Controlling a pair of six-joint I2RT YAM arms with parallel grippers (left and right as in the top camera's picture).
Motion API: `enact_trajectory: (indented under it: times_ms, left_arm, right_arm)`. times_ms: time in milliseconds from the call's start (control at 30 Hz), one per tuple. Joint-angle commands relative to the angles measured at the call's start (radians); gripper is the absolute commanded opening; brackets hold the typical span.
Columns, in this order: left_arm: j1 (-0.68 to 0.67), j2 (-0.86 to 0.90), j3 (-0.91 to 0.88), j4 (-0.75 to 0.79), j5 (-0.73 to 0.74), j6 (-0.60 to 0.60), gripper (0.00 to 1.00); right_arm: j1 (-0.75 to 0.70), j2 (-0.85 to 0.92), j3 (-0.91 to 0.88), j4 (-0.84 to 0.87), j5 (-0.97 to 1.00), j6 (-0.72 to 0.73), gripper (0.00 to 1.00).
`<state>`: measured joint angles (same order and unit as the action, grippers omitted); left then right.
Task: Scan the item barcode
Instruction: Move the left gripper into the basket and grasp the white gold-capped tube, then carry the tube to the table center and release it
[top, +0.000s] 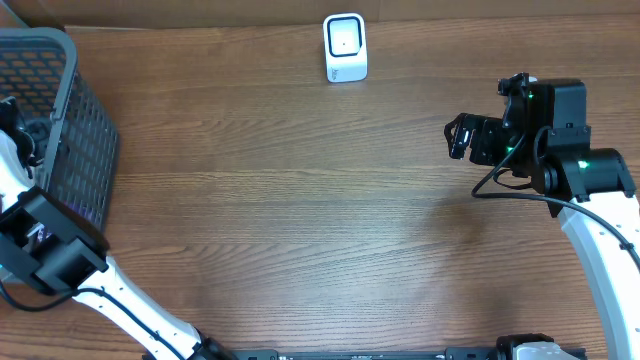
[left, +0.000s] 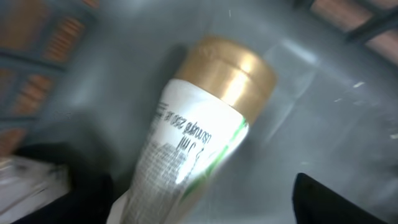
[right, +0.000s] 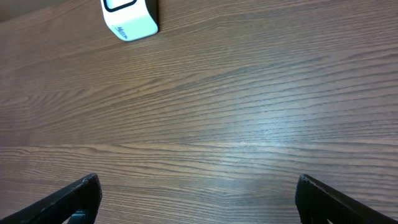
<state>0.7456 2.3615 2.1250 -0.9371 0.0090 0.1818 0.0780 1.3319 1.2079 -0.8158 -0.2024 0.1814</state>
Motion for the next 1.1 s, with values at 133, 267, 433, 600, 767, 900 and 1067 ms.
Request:
enact_trajectory:
  times_ms: [133,267,433,600,767,900,1067]
  left_arm:
    - [-0.006,0.061,0.004,0.008,0.006,0.021,0.08]
    - [-0.007,0.054,0.032,-0.019,0.008,0.019,0.04]
    - [-0.012,0.021,0.132,-0.099,0.008,-0.007,0.04]
    - [-0.014,-0.068,0.284,-0.174,0.01,-0.062,0.04]
    - [-0.026,-0.227,0.407,-0.193,0.04,-0.099,0.04]
    - [-0.042,-0.381,0.426,-0.192,0.155,-0.105,0.04]
    - [-0.129,-0.579,0.426,-0.269,0.176,-0.164,0.04]
  right_arm:
    - [-0.006,-0.001,0.023,0.001,-0.001,-0.011,1.0]
    - [-0.006,-0.001,0.023,0.001,-0.001,-0.011,1.0]
    - [-0.006,-0.001,0.023,0.001,-0.001,-0.011,1.0]
    - [-0.006,-0.001,0.023,0.001,-0.001,-0.011,1.0]
    - [-0.006,-0.001,0.023,0.001,-0.001,-0.011,1.0]
    - [-0.006,-0.001,0.023,0.001,-0.001,-0.011,1.0]
    - [-0.006,-0.001,0.023,0.001,-0.001,-0.011,1.0]
